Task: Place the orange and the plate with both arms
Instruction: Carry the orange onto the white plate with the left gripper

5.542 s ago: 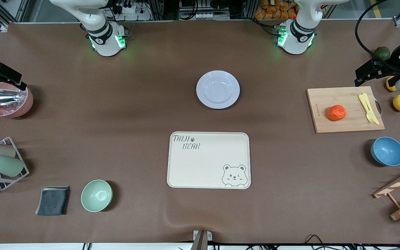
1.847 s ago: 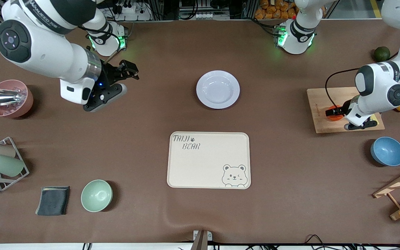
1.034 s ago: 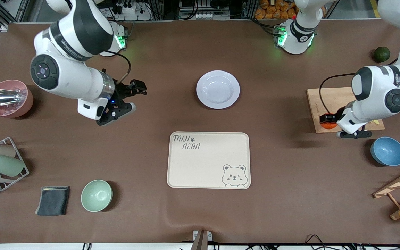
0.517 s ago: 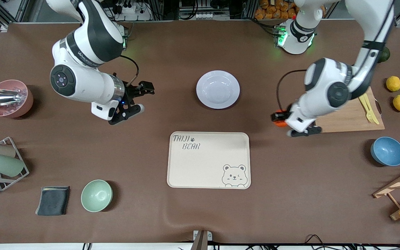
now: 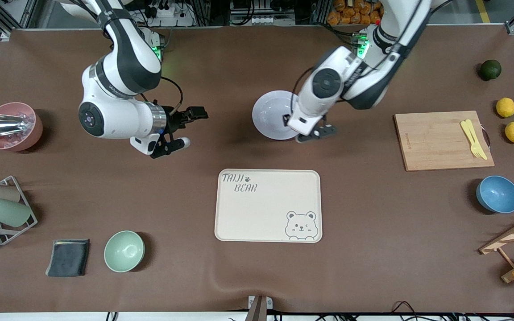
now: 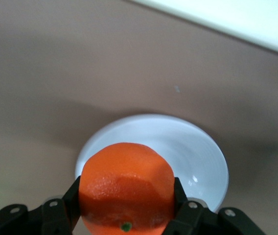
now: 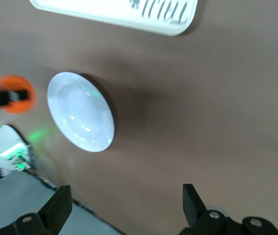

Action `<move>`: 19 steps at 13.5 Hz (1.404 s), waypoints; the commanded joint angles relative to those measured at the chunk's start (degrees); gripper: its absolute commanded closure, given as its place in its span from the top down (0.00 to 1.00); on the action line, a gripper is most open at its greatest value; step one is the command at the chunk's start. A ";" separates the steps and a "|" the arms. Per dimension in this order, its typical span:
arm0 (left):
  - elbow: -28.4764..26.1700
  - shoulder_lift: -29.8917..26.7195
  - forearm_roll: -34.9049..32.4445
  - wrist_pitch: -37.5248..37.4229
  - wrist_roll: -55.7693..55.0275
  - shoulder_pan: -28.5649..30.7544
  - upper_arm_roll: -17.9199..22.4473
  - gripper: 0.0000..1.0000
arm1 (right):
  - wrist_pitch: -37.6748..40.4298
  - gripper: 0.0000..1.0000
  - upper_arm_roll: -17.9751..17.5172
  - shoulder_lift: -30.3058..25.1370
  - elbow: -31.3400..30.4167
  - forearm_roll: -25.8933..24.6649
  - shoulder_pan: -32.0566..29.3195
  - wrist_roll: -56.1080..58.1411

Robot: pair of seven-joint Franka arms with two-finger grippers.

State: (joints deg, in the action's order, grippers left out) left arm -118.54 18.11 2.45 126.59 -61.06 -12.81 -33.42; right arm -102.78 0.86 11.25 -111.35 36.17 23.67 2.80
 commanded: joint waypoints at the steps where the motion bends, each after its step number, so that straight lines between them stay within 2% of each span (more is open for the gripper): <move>1: 0.76 4.55 0.19 3.47 -6.16 -4.93 0.64 0.18 | -0.75 1.00 0.02 -0.71 -4.48 6.87 1.72 0.36; 2: 0.33 6.04 0.10 4.71 -7.57 -6.60 0.81 0.18 | -1.01 1.00 0.11 -0.35 -5.54 10.03 2.77 1.14; 5: 0.23 10.26 -6.03 5.60 -12.49 -7.49 0.99 0.22 | -2.42 1.00 0.02 1.48 -8.01 12.78 2.88 7.98; 7: 0.23 12.64 -9.02 9.10 -16.71 -7.41 0.99 0.28 | -2.51 1.00 0.11 3.59 -8.62 15.32 2.61 12.03; 8: 0.23 12.83 -10.00 9.20 -16.99 -6.88 1.08 0.37 | -2.86 1.00 0.11 4.30 -9.15 17.25 2.70 13.62; 9: 0.32 12.91 -10.18 9.47 -16.99 -6.70 1.17 0.77 | -4.34 1.00 0.11 5.09 -9.76 19.01 3.13 15.02; 10: 0.58 12.83 -10.53 9.82 -17.25 -7.05 1.17 1.00 | -6.10 1.00 0.02 5.71 -10.55 20.77 3.92 16.43; 12: 0.15 10.82 -10.53 9.65 -17.52 -6.18 0.99 1.00 | -10.22 1.00 0.02 6.76 -12.13 25.77 7.17 18.98; 16: 0.67 -0.67 -10.44 5.79 -19.36 -2.76 0.82 1.00 | -13.06 1.00 0.02 10.54 -12.76 33.86 10.69 23.64; 19: 2.95 -9.56 -10.53 1.49 -17.00 4.34 0.90 1.00 | -17.52 1.00 0.02 12.65 -12.76 37.92 14.02 26.20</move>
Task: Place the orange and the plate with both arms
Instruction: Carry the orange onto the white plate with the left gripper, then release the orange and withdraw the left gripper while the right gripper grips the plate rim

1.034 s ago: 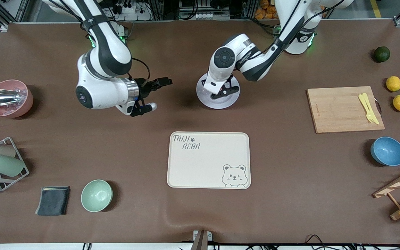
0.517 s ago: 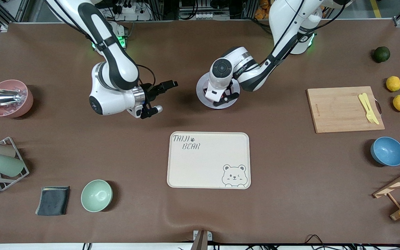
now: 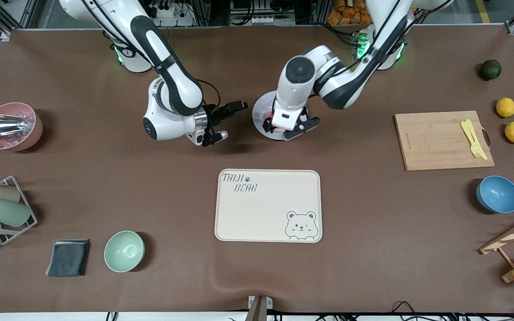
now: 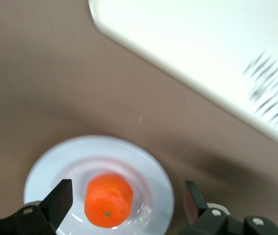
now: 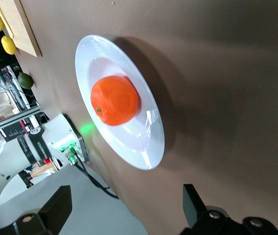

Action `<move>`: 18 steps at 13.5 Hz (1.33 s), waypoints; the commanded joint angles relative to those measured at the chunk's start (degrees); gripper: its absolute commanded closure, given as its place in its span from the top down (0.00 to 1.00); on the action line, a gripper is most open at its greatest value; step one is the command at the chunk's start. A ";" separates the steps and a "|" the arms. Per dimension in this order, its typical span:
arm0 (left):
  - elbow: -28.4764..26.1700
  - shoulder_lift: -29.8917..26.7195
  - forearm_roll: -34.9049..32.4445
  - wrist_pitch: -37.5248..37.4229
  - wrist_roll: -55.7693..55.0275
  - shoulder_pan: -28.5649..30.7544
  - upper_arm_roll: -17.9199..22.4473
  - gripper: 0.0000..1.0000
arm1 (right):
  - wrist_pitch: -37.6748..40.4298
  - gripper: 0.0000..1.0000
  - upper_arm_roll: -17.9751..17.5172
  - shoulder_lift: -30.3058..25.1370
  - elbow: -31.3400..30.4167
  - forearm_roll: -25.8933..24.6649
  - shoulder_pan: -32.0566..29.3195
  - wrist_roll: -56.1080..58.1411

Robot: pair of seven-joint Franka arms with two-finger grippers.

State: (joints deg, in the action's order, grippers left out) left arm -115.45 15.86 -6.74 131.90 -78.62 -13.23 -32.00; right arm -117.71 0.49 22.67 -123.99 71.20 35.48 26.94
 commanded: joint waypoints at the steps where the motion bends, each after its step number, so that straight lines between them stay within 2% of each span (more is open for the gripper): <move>1: 2.31 -8.38 -1.26 -7.06 3.27 6.88 -0.52 1.00 | -4.09 1.00 0.39 1.75 -0.11 3.50 3.53 2.06; 4: 11.89 -8.39 -1.26 -18.67 8.73 11.63 -0.35 1.00 | -8.66 1.00 0.39 3.77 -0.02 8.41 7.40 3.02; 7: 17.96 -8.22 -1.26 -21.42 16.46 14.90 -0.35 1.00 | -10.87 1.00 0.48 6.14 0.24 15.08 10.04 7.50; 10: 20.70 -8.30 -1.35 -23.53 20.15 17.62 -0.26 1.00 | -11.83 1.00 0.48 8.17 1.03 19.84 11.72 9.62; 14: 25.26 -8.31 -1.43 -27.91 32.36 22.27 -0.08 1.00 | -15.09 1.00 0.48 9.93 3.14 21.51 13.74 9.62; 15: 26.32 -8.39 -1.00 -28.71 35.61 24.89 -0.52 1.00 | -15.09 0.91 0.48 10.28 3.58 21.87 14.18 9.62; 17: 26.50 -8.48 -0.65 -28.80 40.63 26.15 -0.26 1.00 | -15.09 0.23 0.48 10.64 4.02 21.96 14.45 9.62; 18: 26.68 -8.48 -0.64 -28.89 41.87 26.24 0.00 1.00 | -15.09 0.00 0.48 10.64 4.20 21.96 14.53 9.62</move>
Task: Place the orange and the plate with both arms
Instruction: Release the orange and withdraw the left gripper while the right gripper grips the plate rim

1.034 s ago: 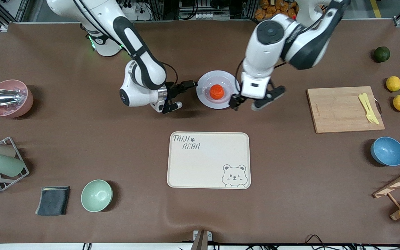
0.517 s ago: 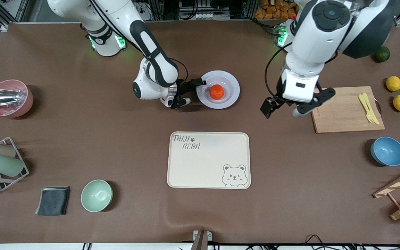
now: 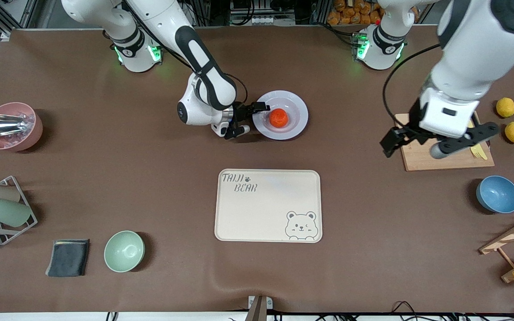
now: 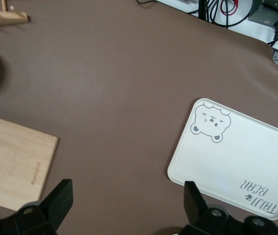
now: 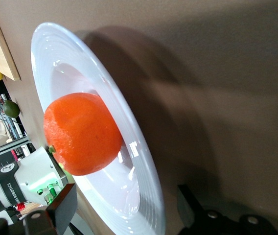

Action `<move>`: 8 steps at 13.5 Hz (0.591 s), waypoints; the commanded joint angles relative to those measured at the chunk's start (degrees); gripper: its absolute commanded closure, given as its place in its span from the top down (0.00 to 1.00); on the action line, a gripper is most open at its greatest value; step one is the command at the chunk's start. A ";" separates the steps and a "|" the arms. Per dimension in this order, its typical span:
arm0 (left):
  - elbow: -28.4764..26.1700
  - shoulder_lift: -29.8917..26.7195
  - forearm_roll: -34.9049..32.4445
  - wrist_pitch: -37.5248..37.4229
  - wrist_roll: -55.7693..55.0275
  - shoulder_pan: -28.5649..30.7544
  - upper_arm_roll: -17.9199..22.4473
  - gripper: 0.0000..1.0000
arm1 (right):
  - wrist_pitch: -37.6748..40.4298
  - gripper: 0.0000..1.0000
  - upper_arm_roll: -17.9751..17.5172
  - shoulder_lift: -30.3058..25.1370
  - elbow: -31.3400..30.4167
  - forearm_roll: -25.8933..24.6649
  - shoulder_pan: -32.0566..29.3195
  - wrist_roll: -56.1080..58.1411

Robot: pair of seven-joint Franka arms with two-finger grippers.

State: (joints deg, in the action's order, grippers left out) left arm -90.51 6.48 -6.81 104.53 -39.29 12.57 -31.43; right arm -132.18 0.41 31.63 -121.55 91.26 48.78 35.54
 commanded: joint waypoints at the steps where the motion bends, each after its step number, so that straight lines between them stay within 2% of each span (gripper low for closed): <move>1: 1.83 0.64 -0.40 -1.53 4.55 0.18 0.92 1.00 | -0.62 0.00 0.56 1.68 1.85 1.81 1.23 1.03; 3: 1.56 -0.94 1.26 -1.44 10.08 -2.27 6.18 1.00 | -0.62 0.00 0.56 1.59 2.11 1.81 1.23 1.03; 4: 1.39 -1.81 2.49 -1.87 12.81 -4.29 10.12 1.00 | -0.53 0.00 0.56 1.59 2.37 1.81 1.23 1.03; 5: 1.39 -2.78 3.72 -3.36 16.31 -7.26 14.60 1.00 | -0.62 0.00 0.56 1.50 2.55 1.81 1.23 1.03; 7: 1.30 -4.36 6.79 -5.73 25.70 -13.16 26.02 1.00 | -0.53 0.00 0.56 1.24 3.16 1.81 1.15 1.03; 8: 1.13 -4.98 8.29 -7.40 30.19 -14.84 30.07 1.00 | -0.53 0.00 0.56 0.89 3.51 1.81 1.06 1.03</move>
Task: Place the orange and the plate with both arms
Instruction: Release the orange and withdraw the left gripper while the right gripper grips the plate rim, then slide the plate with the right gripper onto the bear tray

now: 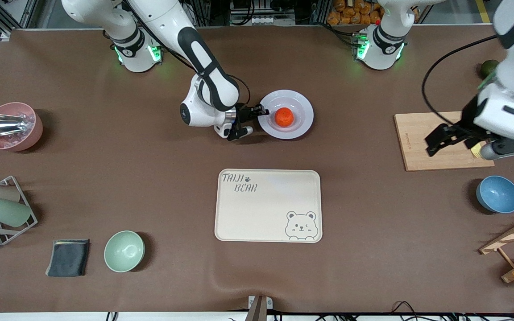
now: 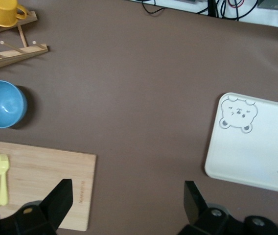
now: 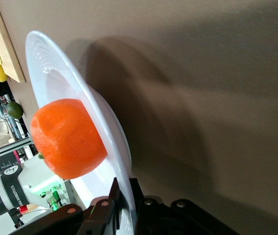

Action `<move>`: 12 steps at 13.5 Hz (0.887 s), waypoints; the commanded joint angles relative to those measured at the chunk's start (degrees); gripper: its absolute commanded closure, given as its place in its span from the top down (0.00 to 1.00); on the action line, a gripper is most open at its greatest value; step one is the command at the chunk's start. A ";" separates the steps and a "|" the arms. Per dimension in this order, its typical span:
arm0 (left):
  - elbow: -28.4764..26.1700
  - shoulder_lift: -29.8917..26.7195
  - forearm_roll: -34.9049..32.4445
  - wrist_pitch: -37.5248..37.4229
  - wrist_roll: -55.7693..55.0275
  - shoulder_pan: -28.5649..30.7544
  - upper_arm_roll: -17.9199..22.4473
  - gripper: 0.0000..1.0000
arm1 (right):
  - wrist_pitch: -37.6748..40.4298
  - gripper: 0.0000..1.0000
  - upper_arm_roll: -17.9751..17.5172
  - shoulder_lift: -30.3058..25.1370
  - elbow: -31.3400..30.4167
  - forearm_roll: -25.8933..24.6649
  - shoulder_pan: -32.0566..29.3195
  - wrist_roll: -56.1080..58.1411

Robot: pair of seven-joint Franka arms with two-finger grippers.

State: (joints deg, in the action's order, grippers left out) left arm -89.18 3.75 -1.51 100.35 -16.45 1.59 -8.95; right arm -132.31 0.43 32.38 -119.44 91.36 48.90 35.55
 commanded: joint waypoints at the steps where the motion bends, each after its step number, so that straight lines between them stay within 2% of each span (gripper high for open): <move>1: -0.47 -3.04 3.44 -4.45 10.53 -5.26 10.50 1.00 | -0.14 0.00 0.54 -0.38 1.58 1.71 0.84 0.75; 5: -3.37 -5.94 3.36 -6.92 12.49 -9.57 16.14 1.00 | -0.05 0.00 0.71 -1.27 5.26 1.80 -0.99 -1.27; 12: -3.55 -7.70 3.36 -9.82 15.92 -8.97 16.07 1.00 | 0.04 0.00 0.89 0.93 15.80 0.23 -7.85 -10.14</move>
State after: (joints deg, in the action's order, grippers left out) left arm -91.35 -2.49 1.01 90.94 -2.42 -7.20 6.63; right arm -132.76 1.88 32.01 -107.04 92.09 42.99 28.54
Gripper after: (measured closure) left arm 0.000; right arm 0.907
